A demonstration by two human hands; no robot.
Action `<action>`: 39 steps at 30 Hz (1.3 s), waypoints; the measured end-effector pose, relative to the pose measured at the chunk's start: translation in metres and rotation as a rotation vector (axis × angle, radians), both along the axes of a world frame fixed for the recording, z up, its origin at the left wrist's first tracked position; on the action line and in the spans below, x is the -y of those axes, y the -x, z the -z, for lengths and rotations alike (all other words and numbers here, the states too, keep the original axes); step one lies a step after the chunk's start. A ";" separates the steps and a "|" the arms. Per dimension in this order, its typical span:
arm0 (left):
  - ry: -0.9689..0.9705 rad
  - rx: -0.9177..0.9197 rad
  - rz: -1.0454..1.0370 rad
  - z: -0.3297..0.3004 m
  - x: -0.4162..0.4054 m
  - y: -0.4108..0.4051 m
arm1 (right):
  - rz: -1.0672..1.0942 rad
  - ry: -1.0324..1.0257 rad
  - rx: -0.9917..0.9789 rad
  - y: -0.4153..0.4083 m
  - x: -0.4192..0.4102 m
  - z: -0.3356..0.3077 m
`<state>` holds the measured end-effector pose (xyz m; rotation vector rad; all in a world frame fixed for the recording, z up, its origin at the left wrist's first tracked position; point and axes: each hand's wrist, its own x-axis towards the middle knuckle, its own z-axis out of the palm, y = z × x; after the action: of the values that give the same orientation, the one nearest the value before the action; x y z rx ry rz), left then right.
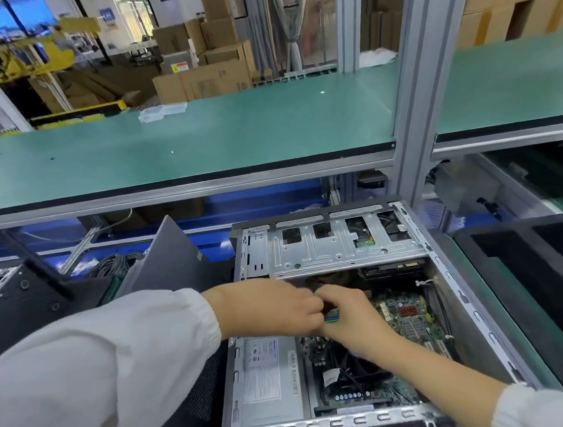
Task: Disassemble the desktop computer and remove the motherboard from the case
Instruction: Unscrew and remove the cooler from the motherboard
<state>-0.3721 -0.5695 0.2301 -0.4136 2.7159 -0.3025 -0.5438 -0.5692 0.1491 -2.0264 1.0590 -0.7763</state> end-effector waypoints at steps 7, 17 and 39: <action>0.098 0.152 0.011 0.007 -0.003 0.001 | -0.321 0.047 -0.778 0.051 0.019 0.007; -0.034 0.200 -0.106 0.001 0.035 0.039 | -0.321 0.018 -0.922 0.065 0.020 0.039; 0.072 0.320 0.153 -0.014 0.045 0.036 | -0.328 -0.019 -0.896 0.065 0.021 0.037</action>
<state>-0.4078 -0.6142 0.2439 -0.1596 2.4303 -0.4669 -0.6090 -0.5906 0.1117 -2.4906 1.1115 0.3674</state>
